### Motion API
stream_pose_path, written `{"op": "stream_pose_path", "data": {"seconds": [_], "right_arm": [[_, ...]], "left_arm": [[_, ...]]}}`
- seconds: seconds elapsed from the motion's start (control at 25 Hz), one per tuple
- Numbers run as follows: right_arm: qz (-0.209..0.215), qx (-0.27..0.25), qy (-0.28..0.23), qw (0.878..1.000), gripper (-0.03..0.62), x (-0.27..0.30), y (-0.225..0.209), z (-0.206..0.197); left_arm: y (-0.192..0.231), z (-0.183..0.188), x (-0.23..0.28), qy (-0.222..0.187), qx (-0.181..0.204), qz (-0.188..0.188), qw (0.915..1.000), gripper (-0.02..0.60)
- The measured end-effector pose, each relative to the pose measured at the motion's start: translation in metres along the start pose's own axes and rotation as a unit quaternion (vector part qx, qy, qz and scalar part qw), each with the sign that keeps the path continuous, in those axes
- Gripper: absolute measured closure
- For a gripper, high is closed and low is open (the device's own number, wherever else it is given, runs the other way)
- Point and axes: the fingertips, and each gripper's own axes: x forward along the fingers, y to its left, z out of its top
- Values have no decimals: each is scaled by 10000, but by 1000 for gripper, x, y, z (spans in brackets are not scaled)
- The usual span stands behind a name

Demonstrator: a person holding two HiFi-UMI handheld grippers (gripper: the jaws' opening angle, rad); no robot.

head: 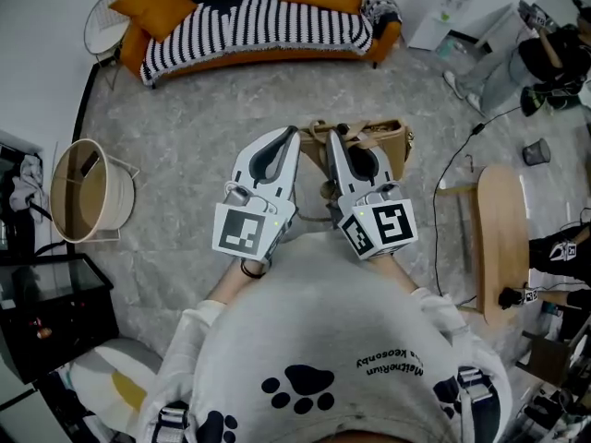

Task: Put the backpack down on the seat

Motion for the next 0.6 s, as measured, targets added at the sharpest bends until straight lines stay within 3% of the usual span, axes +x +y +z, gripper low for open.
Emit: {"op": "stream_pose_path", "data": {"seconds": [0.32,0.6], "right_arm": [[22,230,24,9997,522,15,13,-12],[77,246,-3,9997,522,40,-6,-18]], "left_arm": [[29,-15,-14,26,-176,3,9998,561],[48,-27,7,35,-178,141,9997,561]]}}
